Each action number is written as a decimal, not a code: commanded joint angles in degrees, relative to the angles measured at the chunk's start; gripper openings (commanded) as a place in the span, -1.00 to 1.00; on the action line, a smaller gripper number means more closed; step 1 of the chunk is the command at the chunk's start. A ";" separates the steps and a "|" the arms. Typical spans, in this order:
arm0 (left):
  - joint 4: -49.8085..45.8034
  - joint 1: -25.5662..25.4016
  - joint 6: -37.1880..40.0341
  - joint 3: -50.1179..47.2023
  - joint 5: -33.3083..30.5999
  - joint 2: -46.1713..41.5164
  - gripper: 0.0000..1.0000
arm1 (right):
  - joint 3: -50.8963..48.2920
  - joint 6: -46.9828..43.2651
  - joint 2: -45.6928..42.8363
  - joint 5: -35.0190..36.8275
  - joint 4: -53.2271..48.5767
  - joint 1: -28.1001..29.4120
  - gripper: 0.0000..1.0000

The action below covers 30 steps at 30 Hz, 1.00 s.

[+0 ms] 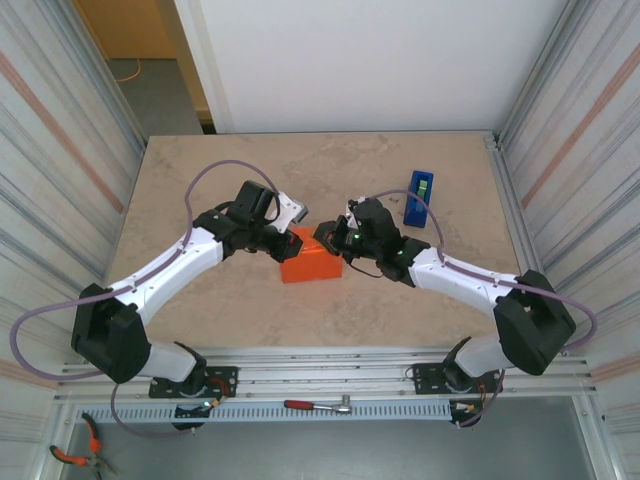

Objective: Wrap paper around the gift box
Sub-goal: Stick the wrapping paper to the gift box.

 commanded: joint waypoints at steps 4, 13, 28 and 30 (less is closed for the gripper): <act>-8.25 -1.38 0.25 -4.27 -4.18 4.31 -1.00 | 1.63 1.60 0.93 0.15 1.65 0.67 -1.00; -8.20 -1.56 0.27 -4.29 -4.18 4.35 -1.00 | 0.97 1.87 2.25 -0.15 1.95 0.68 -1.00; -8.20 -1.67 0.25 -4.27 -4.10 4.24 -1.00 | -0.04 1.24 2.93 0.59 -6.68 0.19 -1.00; -8.20 -1.59 0.23 -4.34 -4.09 4.30 -1.00 | 0.12 0.62 2.51 0.82 -8.03 0.19 -1.00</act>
